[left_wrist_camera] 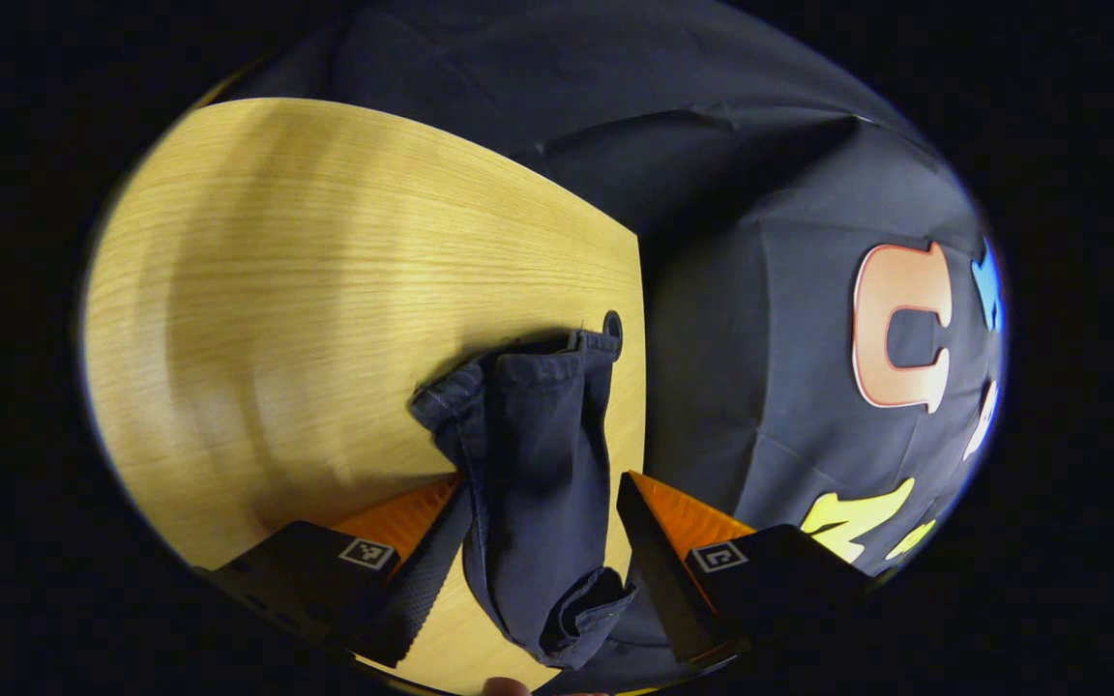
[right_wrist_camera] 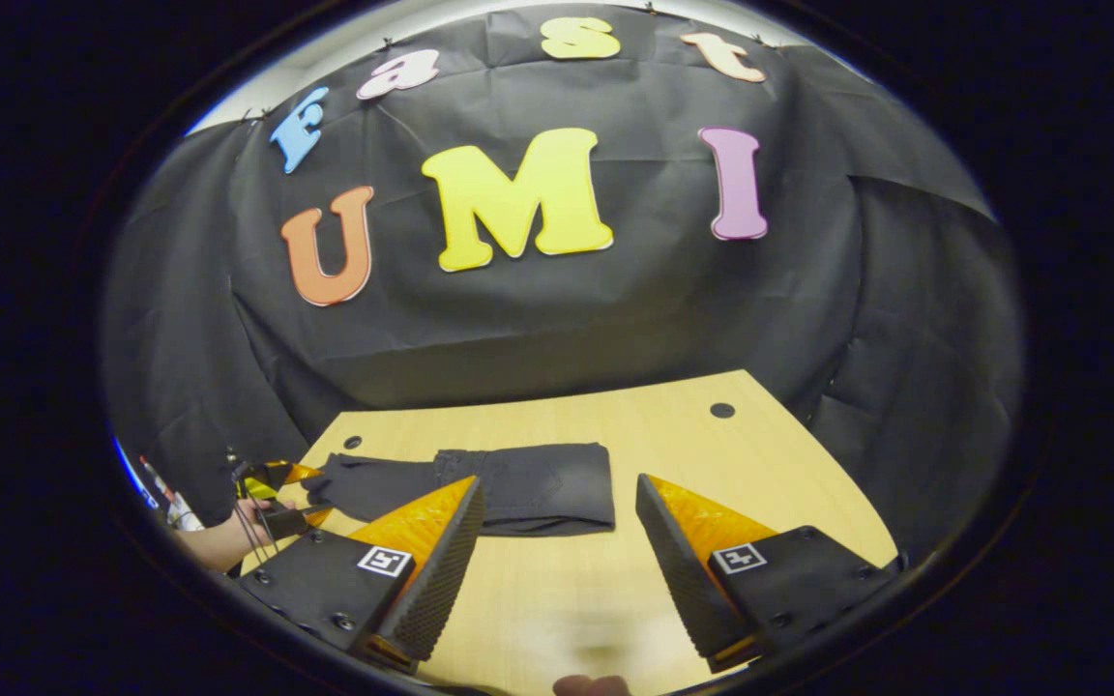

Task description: Grasp the waist and the cuffs of the jeans and fold them to make the two legs overlap; first hold the waist and fold one-third of the jeans toward the cuffs, then hold the cuffs and fold the remaining one-third in the same direction to finish folding.

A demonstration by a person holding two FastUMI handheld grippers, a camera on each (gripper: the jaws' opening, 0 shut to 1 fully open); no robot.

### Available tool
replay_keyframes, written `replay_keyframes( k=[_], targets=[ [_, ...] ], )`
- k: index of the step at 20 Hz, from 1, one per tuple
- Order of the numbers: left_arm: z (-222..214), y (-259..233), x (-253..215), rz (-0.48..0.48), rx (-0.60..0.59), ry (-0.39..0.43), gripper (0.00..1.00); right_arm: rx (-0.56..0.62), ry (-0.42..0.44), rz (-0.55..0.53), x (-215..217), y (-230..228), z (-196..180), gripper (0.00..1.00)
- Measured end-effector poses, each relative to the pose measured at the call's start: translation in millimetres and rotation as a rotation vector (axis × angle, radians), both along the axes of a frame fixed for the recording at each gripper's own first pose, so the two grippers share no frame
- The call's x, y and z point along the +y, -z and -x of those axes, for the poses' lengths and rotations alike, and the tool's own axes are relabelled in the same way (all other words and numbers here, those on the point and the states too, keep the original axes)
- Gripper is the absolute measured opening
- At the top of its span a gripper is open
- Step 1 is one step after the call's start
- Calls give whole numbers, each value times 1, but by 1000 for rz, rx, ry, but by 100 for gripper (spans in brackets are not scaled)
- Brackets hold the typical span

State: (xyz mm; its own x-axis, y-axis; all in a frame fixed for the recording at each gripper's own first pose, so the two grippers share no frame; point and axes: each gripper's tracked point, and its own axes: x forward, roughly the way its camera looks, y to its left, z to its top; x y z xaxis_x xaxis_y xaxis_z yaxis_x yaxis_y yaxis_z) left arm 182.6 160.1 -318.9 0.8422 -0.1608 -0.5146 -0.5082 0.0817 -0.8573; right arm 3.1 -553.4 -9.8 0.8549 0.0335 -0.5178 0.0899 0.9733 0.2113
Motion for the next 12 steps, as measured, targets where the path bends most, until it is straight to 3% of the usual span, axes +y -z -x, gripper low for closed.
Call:
replay_keyframes(
  k=[4, 5, 6, 7, 12],
  targets=[
    [-4, 10, 2, 63, -4, -64, 55, 20, 48, -32, -8, 8, 22, 94],
    [-4, 15, 3, 83, 1, -82, 38, 27, 58, -36, -11, 10, 30, 97],
    [-8, 16, 3, 107, -8, -99, 20, 29, 66, -39, -14, 12, 34, 93],
    [-9, 15, 0, 122, -18, -108, 22, 30, 73, -43, -17, 12, 37, 98],
    [-13, -27, -6, 69, -104, -74, 8, 13, 91, -26, -26, 8, 47, 98]
  ],
)
